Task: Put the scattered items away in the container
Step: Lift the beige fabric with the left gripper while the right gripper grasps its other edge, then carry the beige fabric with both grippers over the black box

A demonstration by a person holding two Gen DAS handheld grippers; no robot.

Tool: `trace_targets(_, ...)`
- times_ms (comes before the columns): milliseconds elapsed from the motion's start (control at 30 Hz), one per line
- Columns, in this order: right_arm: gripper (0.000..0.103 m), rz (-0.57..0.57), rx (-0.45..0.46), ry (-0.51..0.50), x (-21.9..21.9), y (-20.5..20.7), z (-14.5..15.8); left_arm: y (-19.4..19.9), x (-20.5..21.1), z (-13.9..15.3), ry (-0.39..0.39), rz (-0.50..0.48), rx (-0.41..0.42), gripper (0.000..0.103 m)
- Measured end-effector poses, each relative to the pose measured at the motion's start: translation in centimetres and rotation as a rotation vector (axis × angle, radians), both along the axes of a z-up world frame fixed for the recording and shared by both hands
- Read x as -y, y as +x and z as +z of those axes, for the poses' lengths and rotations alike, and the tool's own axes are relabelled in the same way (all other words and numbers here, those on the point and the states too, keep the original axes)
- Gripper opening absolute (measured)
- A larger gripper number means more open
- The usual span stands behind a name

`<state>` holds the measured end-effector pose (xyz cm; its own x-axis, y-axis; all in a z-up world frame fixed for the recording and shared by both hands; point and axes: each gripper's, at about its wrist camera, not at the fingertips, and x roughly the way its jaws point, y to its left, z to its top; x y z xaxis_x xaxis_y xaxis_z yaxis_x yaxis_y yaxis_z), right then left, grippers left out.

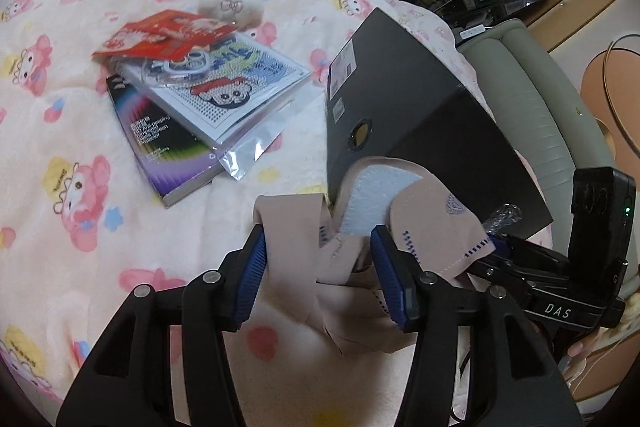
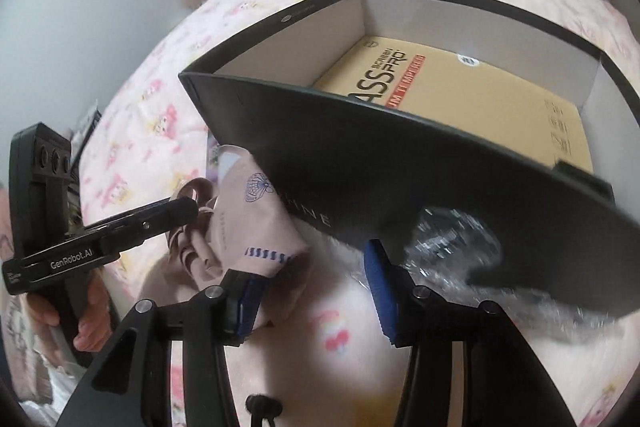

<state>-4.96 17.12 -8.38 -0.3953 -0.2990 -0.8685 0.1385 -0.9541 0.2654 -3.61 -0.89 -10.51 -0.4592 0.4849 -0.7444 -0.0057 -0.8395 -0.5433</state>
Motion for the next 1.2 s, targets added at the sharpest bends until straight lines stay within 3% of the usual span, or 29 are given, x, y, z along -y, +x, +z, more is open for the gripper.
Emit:
trace_targets(67, 0.044, 0.018, 0.012, 0.003, 0.7, -0.5, -0.6, -0.1, -0.2, -0.4, 0.010, -0.012, 0.011, 0.050)
trace_targets(100, 0.044, 0.031, 0.016, -0.001, 1.0, -0.6, -0.8, 0.0, -0.4, -0.6, 0.014, -0.026, 0.015, 0.028)
trace_targets(133, 0.042, 0.043, 0.015, -0.001, 1.0, -0.5, -1.0, 0.2, -0.6, -0.4, 0.013, -0.041, 0.012, 0.016)
trace_targets(167, 0.036, 0.052, 0.007, 0.004, 1.2, -0.4, -1.1, 0.4, -0.8, 0.0, 0.005, -0.047, -0.004, 0.012)
trace_targets(200, 0.023, 0.061, -0.006, 0.004, 1.4, -0.2, -0.9, 0.7, -0.9, 0.6, -0.004, -0.052, -0.029, 0.007)
trace_targets(367, 0.013, 0.049, -0.117, 0.003, 0.8, 1.3, 2.7, 1.4, -1.7, 6.1, 0.034, -0.124, -0.162, 0.007)
trace_targets(500, 0.012, 0.029, -0.246, -0.010, -1.4, 3.3, 9.0, 0.7, -4.9, 12.9, 0.031, -0.264, -0.314, 0.007)
trace_targets(633, 0.012, -0.043, -0.348, 0.045, -4.5, 6.2, 15.4, -1.2, -10.3, 17.8, 0.060, -0.422, -0.393, 0.007)
trace_targets(767, 0.012, -0.143, -0.368, 0.141, -7.9, 9.0, 20.7, -2.3, -16.5, 20.8, 0.114, -0.573, -0.455, 0.006)
trace_targets(867, 0.012, -0.185, -0.344, 0.186, -9.3, 10.0, 23.5, -3.0, -20.3, 22.3, 0.105, -0.608, -0.501, 0.007)
trace_targets(1000, 0.012, -0.222, -0.285, 0.198, -11.5, 6.4, 22.6, -5.5, -21.6, 22.1, 0.075, -0.563, -0.457, 0.006)
trace_targets(1200, 0.012, -0.272, -0.083, 0.107, -13.8, -1.6, 15.1, -12.0, -20.7, 16.9, -0.118, -0.442, -0.255, 0.007)
